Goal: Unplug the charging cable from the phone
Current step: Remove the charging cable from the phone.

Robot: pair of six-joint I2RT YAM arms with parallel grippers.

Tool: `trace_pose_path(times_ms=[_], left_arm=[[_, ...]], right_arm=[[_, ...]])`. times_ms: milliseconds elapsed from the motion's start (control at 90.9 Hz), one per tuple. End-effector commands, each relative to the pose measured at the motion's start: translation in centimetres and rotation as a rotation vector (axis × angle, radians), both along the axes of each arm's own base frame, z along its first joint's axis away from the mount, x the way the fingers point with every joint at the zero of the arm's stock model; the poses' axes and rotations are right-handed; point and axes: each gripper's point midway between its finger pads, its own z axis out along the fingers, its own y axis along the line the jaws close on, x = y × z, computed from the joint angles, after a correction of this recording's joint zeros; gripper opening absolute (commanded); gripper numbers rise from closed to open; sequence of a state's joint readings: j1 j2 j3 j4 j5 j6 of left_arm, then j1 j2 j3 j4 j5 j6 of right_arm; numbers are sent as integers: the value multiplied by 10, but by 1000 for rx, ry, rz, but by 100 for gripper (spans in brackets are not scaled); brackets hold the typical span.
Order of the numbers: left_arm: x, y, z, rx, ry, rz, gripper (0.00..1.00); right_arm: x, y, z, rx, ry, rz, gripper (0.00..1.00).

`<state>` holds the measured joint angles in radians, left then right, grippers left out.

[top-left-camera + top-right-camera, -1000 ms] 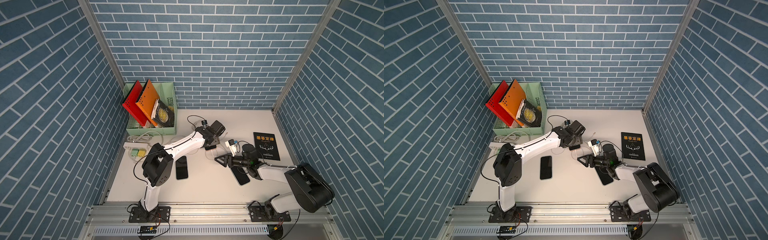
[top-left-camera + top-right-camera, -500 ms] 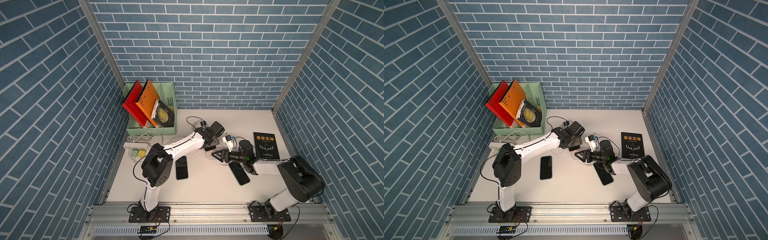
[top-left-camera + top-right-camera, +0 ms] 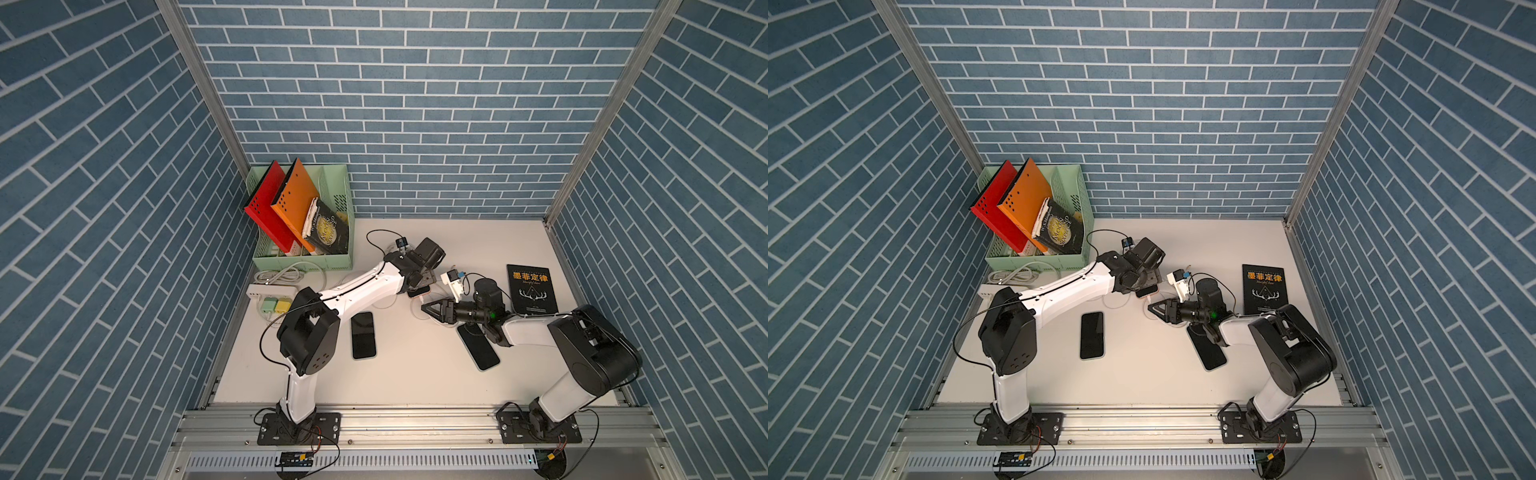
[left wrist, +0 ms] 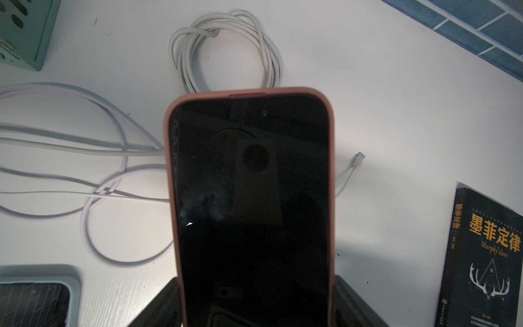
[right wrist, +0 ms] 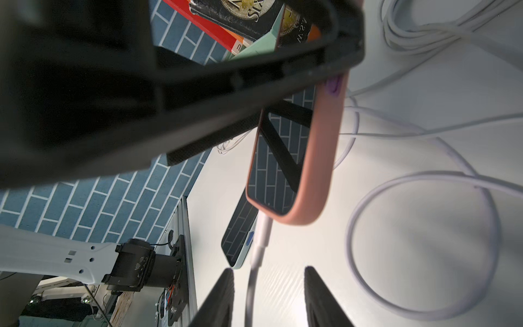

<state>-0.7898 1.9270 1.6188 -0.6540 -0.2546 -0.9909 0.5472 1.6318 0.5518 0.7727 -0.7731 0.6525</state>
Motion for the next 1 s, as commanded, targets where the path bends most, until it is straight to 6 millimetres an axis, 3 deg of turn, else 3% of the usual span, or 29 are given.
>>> trace_pose_path(times_ms=[0,198,990], left_arm=[[6,7,19,-22,-56,35,11],[6,12,21,-26,-66,55,9],[14,37,32,-28,-103,137,3]], right_arm=[[1,8,7,23,-20,30,32],[2,8,7,23,-20,30,0],[-8,4,3,19,-11,42,0]])
